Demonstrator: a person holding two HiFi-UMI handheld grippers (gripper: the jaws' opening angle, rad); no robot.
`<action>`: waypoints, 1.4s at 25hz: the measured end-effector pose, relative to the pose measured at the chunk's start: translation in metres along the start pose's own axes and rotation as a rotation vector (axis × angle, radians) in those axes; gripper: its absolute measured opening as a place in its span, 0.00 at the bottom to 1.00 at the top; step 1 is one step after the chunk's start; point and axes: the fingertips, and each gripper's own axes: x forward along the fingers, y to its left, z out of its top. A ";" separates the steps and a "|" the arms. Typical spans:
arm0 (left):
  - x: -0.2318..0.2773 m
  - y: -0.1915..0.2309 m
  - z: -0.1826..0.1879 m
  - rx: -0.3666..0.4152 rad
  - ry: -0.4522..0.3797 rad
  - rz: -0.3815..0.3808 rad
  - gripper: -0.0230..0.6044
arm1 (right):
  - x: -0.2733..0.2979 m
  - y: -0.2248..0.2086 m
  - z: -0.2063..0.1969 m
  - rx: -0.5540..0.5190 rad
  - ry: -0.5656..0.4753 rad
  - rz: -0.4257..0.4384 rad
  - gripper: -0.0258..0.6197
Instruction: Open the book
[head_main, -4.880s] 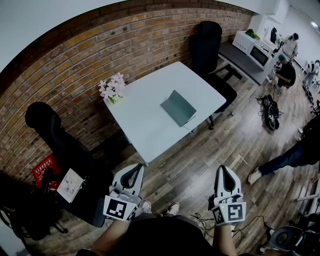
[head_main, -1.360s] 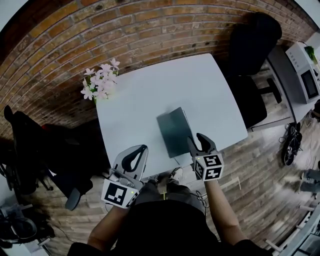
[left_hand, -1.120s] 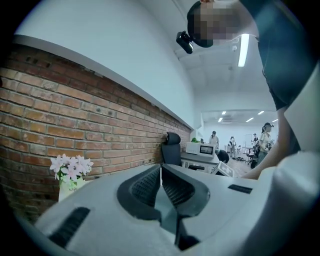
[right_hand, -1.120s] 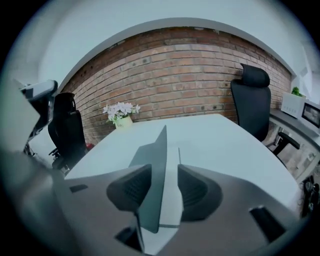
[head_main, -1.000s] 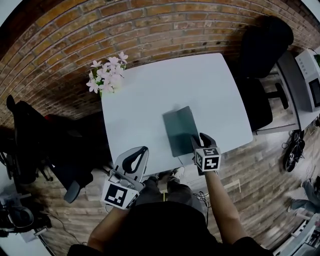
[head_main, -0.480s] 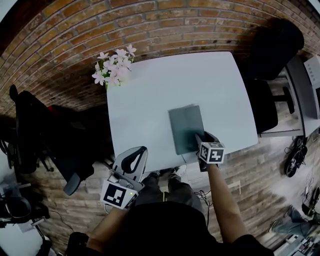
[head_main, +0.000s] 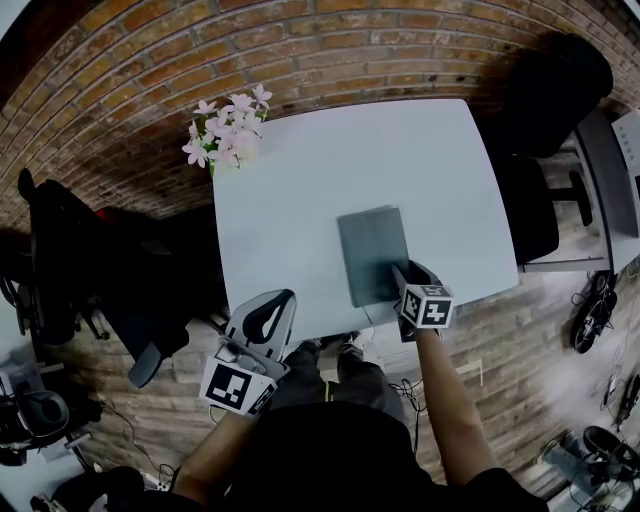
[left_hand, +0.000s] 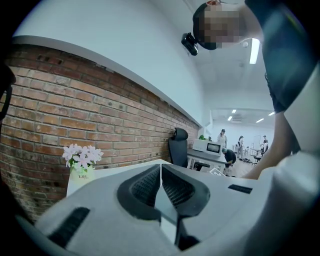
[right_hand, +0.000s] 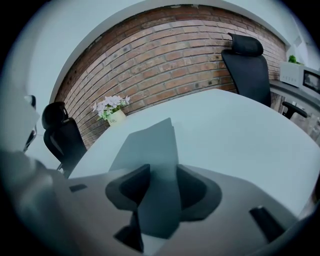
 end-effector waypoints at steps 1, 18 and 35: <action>0.000 0.000 0.000 -0.001 0.000 0.001 0.08 | 0.000 0.000 0.001 0.010 -0.004 0.009 0.32; 0.006 -0.003 -0.001 -0.016 0.000 0.011 0.08 | -0.021 0.004 0.021 0.086 -0.098 0.079 0.17; 0.007 0.000 0.006 -0.012 -0.024 0.014 0.08 | -0.056 0.056 0.053 -0.058 -0.214 0.106 0.13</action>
